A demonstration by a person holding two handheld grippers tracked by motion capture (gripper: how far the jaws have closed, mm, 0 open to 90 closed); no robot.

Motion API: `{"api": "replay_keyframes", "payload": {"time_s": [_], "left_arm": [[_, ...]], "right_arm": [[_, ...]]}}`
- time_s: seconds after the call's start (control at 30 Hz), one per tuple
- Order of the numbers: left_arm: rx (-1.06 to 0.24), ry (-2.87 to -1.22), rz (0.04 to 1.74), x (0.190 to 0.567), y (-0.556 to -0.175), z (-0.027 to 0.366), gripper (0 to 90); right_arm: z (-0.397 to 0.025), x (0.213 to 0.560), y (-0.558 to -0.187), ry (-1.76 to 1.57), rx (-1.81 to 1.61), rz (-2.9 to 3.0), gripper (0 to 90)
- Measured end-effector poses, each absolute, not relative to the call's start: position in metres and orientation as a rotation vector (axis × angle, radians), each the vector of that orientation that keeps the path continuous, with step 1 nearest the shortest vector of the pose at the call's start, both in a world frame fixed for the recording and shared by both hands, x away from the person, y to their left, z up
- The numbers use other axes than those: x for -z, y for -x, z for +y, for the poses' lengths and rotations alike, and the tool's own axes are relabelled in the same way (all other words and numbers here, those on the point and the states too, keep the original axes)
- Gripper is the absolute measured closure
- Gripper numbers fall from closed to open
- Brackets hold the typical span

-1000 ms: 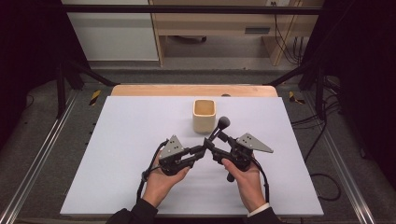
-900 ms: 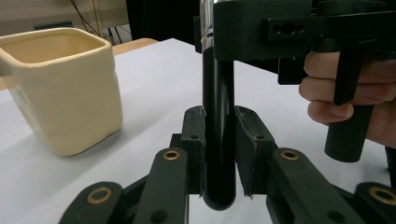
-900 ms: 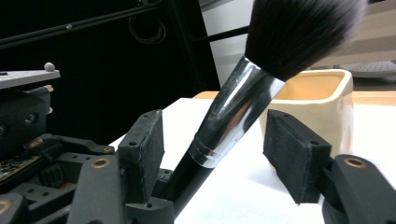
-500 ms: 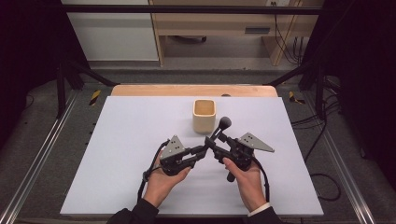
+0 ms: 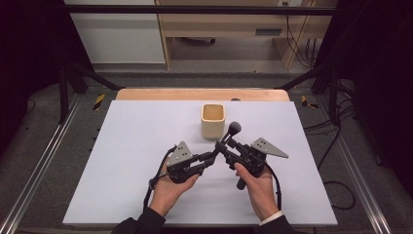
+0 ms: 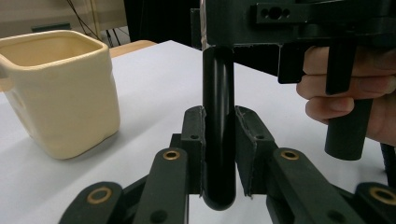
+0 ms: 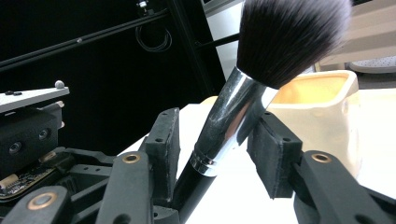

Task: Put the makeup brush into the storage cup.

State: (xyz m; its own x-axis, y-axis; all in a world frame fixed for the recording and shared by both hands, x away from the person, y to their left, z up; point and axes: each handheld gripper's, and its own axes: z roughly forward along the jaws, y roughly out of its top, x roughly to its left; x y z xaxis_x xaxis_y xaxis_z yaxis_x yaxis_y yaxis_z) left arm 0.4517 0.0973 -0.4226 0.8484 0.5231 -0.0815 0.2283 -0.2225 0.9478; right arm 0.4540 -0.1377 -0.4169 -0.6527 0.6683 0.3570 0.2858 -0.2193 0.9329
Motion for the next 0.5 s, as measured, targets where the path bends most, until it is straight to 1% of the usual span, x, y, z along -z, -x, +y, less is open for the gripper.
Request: {"api": "replay_keyframes", "payload": {"time_s": [0.5], "left_arm": [[-0.294,-1.807,0.567,0.4235,-0.4519,0.098,74.5]], "right_arm": [[-0.1384,0.4168,-0.4543,-1.142,-1.943,1.756,61.7]]}}
